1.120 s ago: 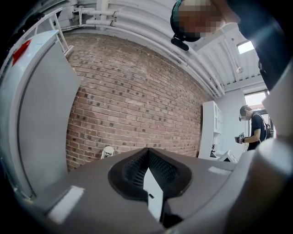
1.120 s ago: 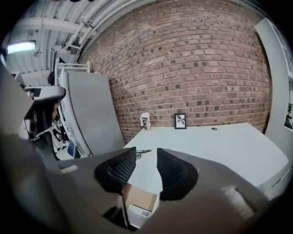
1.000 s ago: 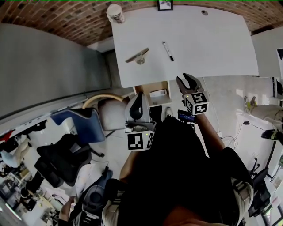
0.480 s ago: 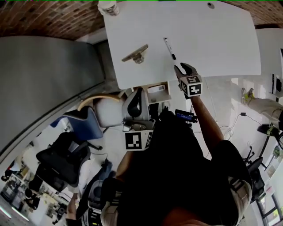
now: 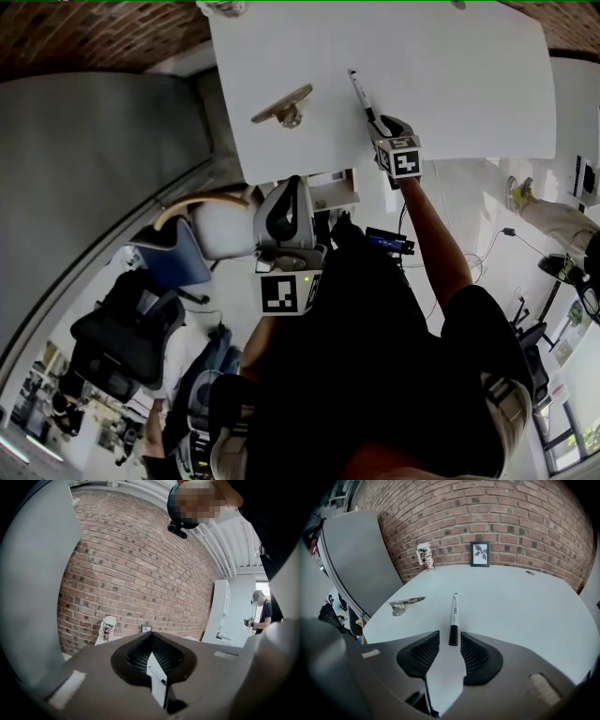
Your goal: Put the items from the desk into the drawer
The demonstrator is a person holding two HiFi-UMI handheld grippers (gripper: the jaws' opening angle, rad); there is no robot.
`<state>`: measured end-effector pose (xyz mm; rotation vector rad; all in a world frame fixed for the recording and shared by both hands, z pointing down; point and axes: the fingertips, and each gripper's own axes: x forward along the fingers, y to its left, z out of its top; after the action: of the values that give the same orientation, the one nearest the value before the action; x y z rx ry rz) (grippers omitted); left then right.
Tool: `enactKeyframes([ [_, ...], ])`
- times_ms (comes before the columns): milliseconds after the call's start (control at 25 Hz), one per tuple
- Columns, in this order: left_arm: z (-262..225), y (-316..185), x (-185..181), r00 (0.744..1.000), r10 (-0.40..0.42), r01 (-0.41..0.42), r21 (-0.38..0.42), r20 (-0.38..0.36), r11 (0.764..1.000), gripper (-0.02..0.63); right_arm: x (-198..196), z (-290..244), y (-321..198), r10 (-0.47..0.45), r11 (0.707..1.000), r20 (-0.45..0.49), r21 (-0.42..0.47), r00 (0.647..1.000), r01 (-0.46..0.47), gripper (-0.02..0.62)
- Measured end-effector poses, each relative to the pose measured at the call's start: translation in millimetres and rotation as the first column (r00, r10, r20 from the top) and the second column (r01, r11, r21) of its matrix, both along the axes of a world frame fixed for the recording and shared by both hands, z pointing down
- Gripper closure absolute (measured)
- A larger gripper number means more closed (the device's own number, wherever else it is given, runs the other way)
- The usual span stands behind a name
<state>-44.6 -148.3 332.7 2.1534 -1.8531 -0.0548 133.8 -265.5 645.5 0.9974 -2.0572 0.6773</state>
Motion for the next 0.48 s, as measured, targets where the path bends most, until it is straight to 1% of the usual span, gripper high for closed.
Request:
enactKeyframes([
  [160,2.8,-6.0,-2.9,1.000,0.000,0.000,0.002,-0.018,1.000,0.594,-1.6,12.7,-6.0,-0.011,1.000,-0.033,-0.027,0.999,0.010,0.451],
  [280,4.9,-8.7,-3.6,1.000,-0.004,0.004,-0.006,-0.020,1.000,0.594,-6.6,18.1,-8.3,-0.025,0.998,-0.038,-0.055,0.999,0.022,0.451],
  [440,5.6,-6.7,-4.0,1.000,-0.011,0.011,-0.007,-0.020,1.000,0.594,-7.8,28.9,-3.3,-0.038,0.996,-0.067,-0.084,0.997,0.032,0.451],
  [480,5.8,-6.3,-3.6,1.000,-0.012,0.011,-0.007,-0.021,1.000,0.594,-6.6,30.5,-3.0,-0.035,0.996,-0.072,-0.081,0.997,0.029,0.463],
])
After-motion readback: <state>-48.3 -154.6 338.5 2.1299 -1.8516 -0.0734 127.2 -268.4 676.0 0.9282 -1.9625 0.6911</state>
